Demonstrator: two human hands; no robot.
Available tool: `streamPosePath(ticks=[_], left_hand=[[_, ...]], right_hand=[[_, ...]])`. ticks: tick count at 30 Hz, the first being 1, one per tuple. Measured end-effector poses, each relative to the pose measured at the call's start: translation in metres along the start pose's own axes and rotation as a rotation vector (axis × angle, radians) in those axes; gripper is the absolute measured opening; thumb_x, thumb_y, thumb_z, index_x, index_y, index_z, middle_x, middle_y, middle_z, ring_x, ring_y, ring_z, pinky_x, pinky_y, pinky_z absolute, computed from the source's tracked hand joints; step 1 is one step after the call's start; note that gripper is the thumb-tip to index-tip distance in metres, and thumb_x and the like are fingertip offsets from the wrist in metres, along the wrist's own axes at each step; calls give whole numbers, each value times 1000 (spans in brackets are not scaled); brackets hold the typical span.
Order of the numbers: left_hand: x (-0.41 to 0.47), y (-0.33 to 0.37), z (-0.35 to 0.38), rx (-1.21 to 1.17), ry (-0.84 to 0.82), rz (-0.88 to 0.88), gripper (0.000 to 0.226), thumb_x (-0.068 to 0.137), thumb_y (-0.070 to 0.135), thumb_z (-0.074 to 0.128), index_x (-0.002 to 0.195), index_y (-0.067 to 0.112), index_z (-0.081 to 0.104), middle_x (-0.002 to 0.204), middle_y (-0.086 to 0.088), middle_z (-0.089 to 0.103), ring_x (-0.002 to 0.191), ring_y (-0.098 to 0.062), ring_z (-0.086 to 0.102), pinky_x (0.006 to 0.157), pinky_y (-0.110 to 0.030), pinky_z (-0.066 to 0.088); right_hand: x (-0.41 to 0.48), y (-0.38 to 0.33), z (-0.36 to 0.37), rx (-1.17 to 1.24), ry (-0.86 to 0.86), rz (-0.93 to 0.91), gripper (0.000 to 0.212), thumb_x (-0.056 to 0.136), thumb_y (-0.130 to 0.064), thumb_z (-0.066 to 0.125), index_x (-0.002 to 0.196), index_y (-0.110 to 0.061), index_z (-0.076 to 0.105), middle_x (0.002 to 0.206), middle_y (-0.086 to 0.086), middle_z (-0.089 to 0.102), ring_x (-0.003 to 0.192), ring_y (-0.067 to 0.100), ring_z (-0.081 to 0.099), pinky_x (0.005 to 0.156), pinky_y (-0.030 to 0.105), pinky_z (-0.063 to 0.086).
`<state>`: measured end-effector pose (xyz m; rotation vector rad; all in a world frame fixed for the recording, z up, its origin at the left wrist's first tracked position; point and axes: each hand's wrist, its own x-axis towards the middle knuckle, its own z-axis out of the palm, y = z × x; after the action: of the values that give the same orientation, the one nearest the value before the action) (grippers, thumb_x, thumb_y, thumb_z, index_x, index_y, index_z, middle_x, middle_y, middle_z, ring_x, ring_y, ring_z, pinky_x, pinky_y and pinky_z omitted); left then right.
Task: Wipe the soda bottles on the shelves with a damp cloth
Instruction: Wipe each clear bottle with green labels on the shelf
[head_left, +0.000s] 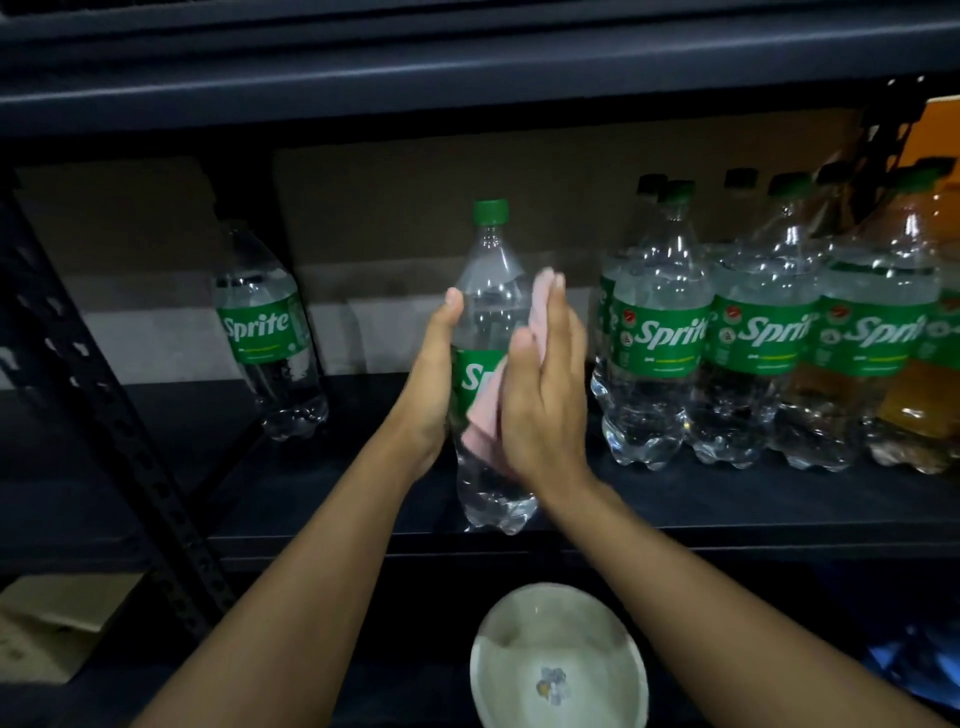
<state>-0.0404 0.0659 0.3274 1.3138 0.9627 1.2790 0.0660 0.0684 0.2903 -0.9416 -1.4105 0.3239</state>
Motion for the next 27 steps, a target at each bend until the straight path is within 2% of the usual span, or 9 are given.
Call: streamPosePath(ticks=[2, 5, 9, 11, 13, 16, 18, 22, 27], left_hand=[[0, 3, -1, 26, 14, -13, 70, 106, 68, 24, 134, 23, 70, 121, -10, 78, 116, -22, 74, 110, -43, 51], [0, 7, -1, 35, 41, -12, 65, 108, 66, 21, 128, 29, 71, 119, -5, 79, 113, -18, 75, 104, -41, 53], [-7, 9, 5, 2, -11, -6, 60, 107, 65, 29, 132, 28, 69, 122, -5, 78, 115, -19, 74, 102, -43, 58], [-8, 8, 6, 29, -21, 23, 61, 103, 66, 37, 136, 27, 69, 125, -5, 77, 118, -18, 73, 108, -44, 55], [-8, 6, 6, 13, -35, 25, 67, 96, 71, 41, 138, 25, 68, 127, -5, 76, 121, -18, 71, 111, -42, 52], [-4, 2, 3, -36, -36, 31, 72, 98, 71, 40, 139, 17, 66, 128, -11, 75, 122, -26, 71, 110, -43, 52], [-1, 0, 3, -44, -6, 32, 77, 93, 78, 48, 140, 19, 64, 132, -12, 73, 123, -28, 70, 110, -48, 51], [13, -15, -4, -90, 96, -28, 117, 59, 99, 69, 146, 23, 55, 147, -11, 61, 127, -28, 67, 109, -54, 51], [1, 2, 1, -30, 34, -10, 79, 92, 81, 47, 139, 21, 67, 135, -8, 72, 125, -24, 69, 114, -48, 48]], right_hand=[[33, -23, -4, 29, -30, 74, 51, 110, -41, 30, 161, -39, 23, 148, -12, 41, 130, -1, 42, 106, 31, 38], [69, -43, -10, 101, -88, 188, 49, 111, -39, 29, 159, -34, 34, 161, -8, 40, 135, -3, 35, 111, 26, 28], [57, -43, -2, 35, -12, 111, 47, 109, -40, 33, 155, -36, 42, 156, -11, 47, 132, -2, 42, 108, 19, 33], [32, -32, 5, -73, 100, -39, 52, 107, -40, 33, 157, -31, 39, 153, -7, 48, 126, -5, 42, 102, 13, 33], [4, -11, 12, -150, 161, -148, 56, 107, -38, 34, 160, -20, 32, 160, 2, 39, 141, 3, 36, 112, 21, 32], [-40, 30, 17, -130, 135, -124, 63, 107, -36, 35, 163, -15, 16, 169, 5, 18, 155, 10, 18, 125, 34, 24], [-68, 51, 15, -99, 63, -69, 65, 107, -42, 32, 164, -28, 3, 171, -7, 8, 157, 11, 14, 125, 43, 24], [-92, 64, 6, -105, -66, 17, 61, 105, -56, 23, 154, -58, -14, 163, -36, -8, 156, 2, 7, 126, 48, 23], [-47, 35, 1, -60, -18, 29, 64, 106, -51, 27, 163, -37, 2, 162, -22, 14, 151, -1, 19, 124, 34, 25]])
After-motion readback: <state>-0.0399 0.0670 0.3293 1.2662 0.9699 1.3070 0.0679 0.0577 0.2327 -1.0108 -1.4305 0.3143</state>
